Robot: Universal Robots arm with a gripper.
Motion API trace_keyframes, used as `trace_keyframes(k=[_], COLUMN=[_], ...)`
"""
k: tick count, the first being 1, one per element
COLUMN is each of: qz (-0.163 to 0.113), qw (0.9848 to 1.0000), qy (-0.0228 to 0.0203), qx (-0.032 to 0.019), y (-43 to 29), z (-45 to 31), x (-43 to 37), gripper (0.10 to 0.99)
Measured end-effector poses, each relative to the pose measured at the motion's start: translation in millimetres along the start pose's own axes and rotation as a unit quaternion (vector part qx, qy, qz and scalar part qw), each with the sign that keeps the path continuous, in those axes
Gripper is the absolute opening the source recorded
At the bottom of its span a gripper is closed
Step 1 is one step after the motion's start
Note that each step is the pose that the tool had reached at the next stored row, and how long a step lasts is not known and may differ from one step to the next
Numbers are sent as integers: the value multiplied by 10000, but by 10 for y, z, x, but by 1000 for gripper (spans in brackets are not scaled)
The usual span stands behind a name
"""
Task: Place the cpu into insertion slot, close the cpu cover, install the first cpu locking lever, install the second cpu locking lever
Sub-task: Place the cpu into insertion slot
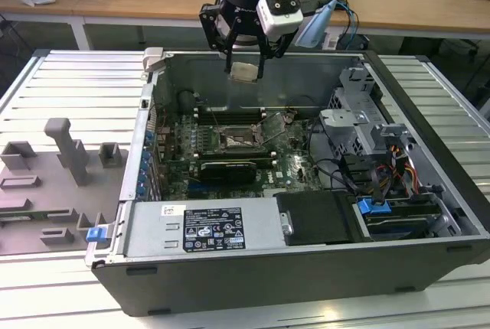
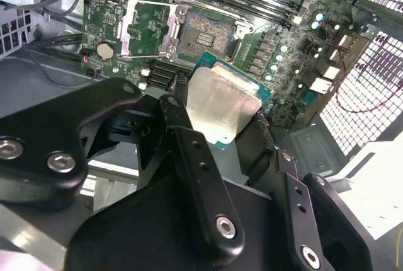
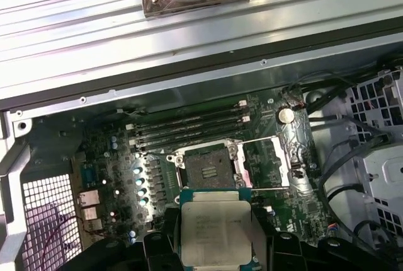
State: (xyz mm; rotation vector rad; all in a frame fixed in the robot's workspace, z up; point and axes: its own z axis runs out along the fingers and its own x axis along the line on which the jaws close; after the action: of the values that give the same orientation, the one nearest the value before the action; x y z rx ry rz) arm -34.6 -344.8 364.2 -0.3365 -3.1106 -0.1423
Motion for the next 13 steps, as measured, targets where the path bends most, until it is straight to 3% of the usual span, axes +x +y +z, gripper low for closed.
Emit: trace_keyframes(k=[13], qz=[379], qw=[9993], qy=[-34], qx=[-7], y=[0], z=[0], x=[0], gripper=[541])
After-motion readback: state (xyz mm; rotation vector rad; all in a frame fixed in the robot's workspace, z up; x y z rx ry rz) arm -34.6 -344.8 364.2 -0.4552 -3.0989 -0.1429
